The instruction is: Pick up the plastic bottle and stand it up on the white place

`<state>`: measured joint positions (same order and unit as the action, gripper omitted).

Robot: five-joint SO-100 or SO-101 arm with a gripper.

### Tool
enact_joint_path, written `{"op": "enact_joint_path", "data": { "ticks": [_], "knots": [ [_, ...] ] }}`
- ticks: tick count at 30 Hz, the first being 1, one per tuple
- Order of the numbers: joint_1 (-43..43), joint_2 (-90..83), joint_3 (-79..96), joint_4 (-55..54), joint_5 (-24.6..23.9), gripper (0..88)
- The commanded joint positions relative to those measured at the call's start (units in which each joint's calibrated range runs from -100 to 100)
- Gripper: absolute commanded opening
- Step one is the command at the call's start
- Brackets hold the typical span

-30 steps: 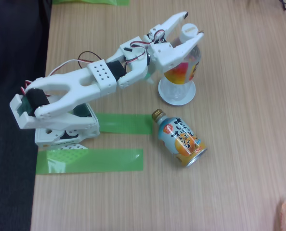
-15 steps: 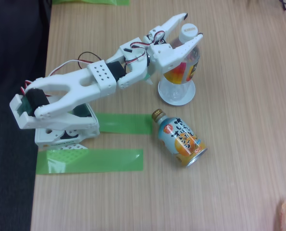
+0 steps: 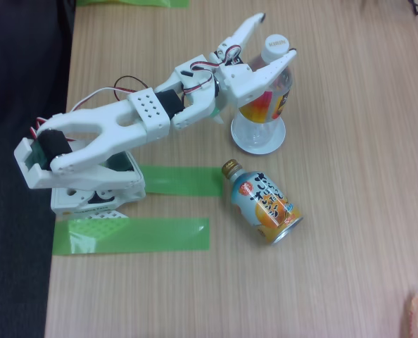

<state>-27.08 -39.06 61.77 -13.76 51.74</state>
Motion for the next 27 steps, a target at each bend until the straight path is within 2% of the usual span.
{"op": "enact_joint_path", "data": {
  "ticks": [1, 8, 27],
  "knots": [
    [0.79, -0.55, -0.79, -1.0, -0.23, 37.0],
    [4.27, -0.46, -0.97, -1.0, -0.23, 37.0],
    [4.19, -0.72, -6.5, -0.91, -1.85, 37.2]
  ]
}}
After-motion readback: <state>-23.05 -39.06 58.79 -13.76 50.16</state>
